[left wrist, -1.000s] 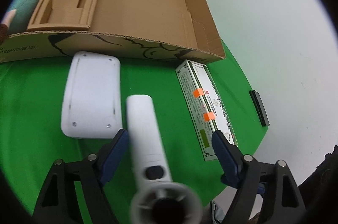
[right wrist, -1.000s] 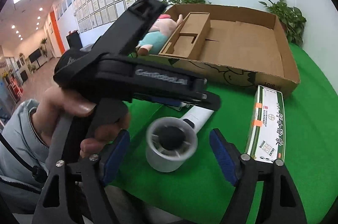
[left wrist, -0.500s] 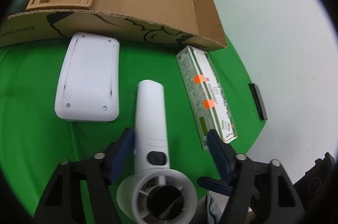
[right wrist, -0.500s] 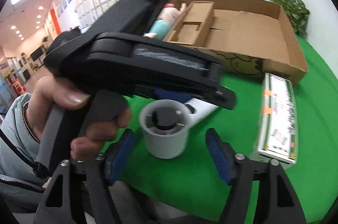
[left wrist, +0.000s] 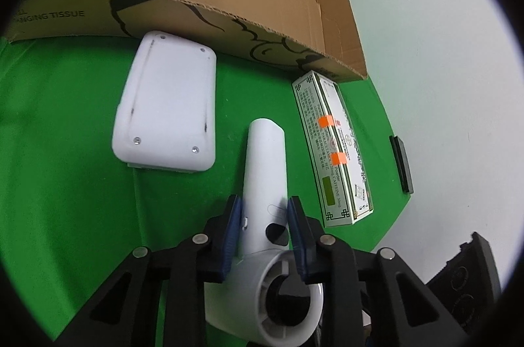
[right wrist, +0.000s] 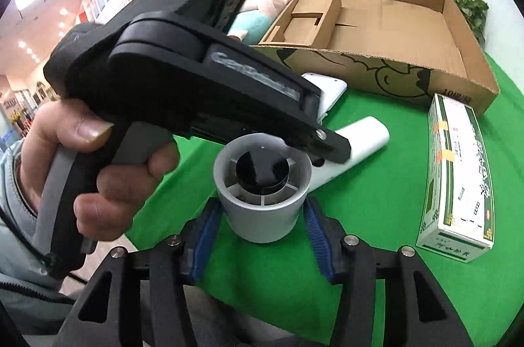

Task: Organize objects

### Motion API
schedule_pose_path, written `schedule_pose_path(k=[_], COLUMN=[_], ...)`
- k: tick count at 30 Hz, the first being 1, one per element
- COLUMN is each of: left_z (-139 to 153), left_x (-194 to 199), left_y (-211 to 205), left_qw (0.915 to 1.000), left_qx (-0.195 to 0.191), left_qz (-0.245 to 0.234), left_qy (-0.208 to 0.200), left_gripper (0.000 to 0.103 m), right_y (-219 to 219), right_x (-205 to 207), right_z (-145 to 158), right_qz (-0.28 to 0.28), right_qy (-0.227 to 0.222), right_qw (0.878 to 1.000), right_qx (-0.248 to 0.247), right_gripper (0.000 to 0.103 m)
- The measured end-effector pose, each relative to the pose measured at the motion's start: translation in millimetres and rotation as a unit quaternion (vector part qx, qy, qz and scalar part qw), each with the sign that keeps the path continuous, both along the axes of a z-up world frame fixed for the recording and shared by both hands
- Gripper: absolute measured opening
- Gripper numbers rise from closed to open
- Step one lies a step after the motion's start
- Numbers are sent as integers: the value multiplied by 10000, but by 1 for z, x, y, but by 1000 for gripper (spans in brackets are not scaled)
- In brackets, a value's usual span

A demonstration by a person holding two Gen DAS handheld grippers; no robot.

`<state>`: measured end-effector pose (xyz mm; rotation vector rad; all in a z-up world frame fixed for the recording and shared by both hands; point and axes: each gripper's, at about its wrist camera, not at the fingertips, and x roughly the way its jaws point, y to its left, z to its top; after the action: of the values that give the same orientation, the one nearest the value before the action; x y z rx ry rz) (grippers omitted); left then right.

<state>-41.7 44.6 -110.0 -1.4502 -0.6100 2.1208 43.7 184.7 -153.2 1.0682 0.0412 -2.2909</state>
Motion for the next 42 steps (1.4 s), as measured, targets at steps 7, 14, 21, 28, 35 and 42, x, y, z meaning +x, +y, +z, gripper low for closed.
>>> schedule_pose_path(k=[7, 14, 21, 28, 35, 42], left_z=[15, 6, 11, 14, 3, -4], left_x=[3, 1, 6, 7, 0, 7], left_y=[-11, 2, 25, 52, 48, 26], left_qw=[9997, 9999, 9998, 9989, 9995, 9999], left_qx=[136, 152, -41, -246, -41, -19], left_qz=[141, 12, -129, -284, -319, -142], left_qy=[170, 41, 173, 280, 0, -53], left_gripper=[4, 4, 4, 7, 34, 34], right_y=[14, 27, 33, 37, 59, 52], right_x=[-12, -2, 3, -1, -6, -2], right_z=[-1, 8, 22, 24, 18, 13], right_qz=[-230, -320, -509, -828, -792, -325], right_qy=[-107, 26, 172, 120, -198, -287], right_qw=[9997, 9992, 9984, 9958, 9961, 9951], right_qx=[7, 238, 201, 376, -338, -890], right_gripper=[48, 50, 69, 60, 55, 55])
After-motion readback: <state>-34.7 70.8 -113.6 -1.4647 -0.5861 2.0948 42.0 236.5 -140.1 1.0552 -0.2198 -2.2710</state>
